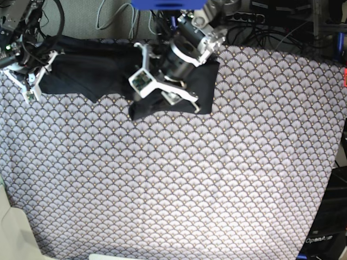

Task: Fold the T-shirt properly
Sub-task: 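Lay the carried hem end down onto the shirt's middle with the left gripper, then open the left gripper and move the right gripper toward the strip's other end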

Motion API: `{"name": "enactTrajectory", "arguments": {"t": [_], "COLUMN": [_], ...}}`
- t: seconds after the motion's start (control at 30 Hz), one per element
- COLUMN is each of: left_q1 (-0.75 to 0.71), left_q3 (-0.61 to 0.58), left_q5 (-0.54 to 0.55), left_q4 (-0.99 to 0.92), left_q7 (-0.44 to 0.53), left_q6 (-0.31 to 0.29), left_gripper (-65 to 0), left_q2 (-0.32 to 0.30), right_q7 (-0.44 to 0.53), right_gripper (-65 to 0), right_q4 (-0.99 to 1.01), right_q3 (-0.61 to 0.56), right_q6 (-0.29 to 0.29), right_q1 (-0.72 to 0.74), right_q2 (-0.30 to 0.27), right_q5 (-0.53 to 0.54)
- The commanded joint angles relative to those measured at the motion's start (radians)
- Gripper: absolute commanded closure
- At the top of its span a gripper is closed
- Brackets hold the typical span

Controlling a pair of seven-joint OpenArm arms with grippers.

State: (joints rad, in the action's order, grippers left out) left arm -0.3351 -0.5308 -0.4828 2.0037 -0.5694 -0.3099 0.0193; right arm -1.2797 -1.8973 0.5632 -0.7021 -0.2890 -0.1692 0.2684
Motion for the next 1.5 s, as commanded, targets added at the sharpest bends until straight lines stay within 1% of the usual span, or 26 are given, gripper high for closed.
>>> {"name": "enactTrajectory", "arguments": {"t": [0.0,0.1,0.2,0.4,0.5,0.57,0.67,0.7,0.77,1.0,1.07,1.17,1.27,1.37,1.47], "left_q1": [-0.011,0.004,0.015,0.017,0.012,0.011,0.011,0.009,-0.005,-0.015,-0.017,-0.019,-0.019,-0.019,-0.019], "left_q3": [-0.004,0.001,-0.018,-0.010,0.064,0.128,0.239,0.272,0.317,0.374,0.374,0.372,0.375,0.375,0.370], "left_q5": [0.028,0.108,0.154,0.161,0.164,0.164,0.164,0.164,0.164,0.164,0.164,0.164,0.164,0.164,0.164], "left_q4": [0.019,0.018,0.018,0.018,0.018,0.016,0.004,0.002,-0.014,-0.105,-0.116,-0.113,-0.108,-0.108,-0.114], "left_q7": [0.016,0.016,0.016,0.016,0.016,0.010,0.010,0.010,0.010,0.012,0.012,0.013,0.012,0.010,0.010], "left_q6": [0.008,0.007,0.007,0.016,0.018,0.018,0.018,0.010,0.007,0.007,0.007,0.007,0.007,0.007,0.007], "left_gripper": [-23.9,-23.9,-23.9,-23.9,-23.9,-23.9,-23.9,-23.9,-23.9,-23.9,-23.9,-23.9,-23.9,-23.9,-23.9], "left_q2": [0.037,0.044,0.040,0.044,0.055,0.072,0.070,0.069,0.066,0.064,0.064,0.044,0.037,0.032,0.028], "right_q7": [0.008,0.008,0.010,0.008,0.004,0.002,0.002,0.001,0.001,0.001,0.005,0.007,0.002,0.001,-0.001], "right_gripper": [-22.8,-22.8,-22.8,-22.8,-22.8,-22.8,-23.1,-23.2,-23.2,-23.4,-23.4,-23.5,-27.1,-31.9,-35.0], "right_q4": [-0.015,-0.015,-0.015,-0.015,-0.015,-0.015,-0.017,-0.017,-0.015,-0.015,-0.014,-0.014,-0.011,0.008,0.061], "right_q3": [0.004,0.004,0.004,0.002,0.002,0.002,0.008,0.010,0.011,0.019,0.054,0.137,0.192,0.209,0.220], "right_q6": [0.004,0.004,0.004,0.004,0.004,0.004,0.004,0.004,0.004,0.004,0.004,0.004,0.004,0.004,0.004], "right_q1": [0.004,0.004,0.004,0.017,0.023,0.023,0.024,0.024,0.024,0.024,0.029,0.060,0.067,0.078,0.081], "right_q2": [-0.014,-0.014,-0.014,-0.014,-0.016,-0.031,-0.040,-0.051,-0.063,-0.057,-0.036,-0.002,0.000,0.000,-0.003], "right_q5": [0.002,0.002,0.002,0.002,0.001,0.001,0.001,0.001,0.001,0.006,0.006,0.002,0.002,0.001,0.004]}}
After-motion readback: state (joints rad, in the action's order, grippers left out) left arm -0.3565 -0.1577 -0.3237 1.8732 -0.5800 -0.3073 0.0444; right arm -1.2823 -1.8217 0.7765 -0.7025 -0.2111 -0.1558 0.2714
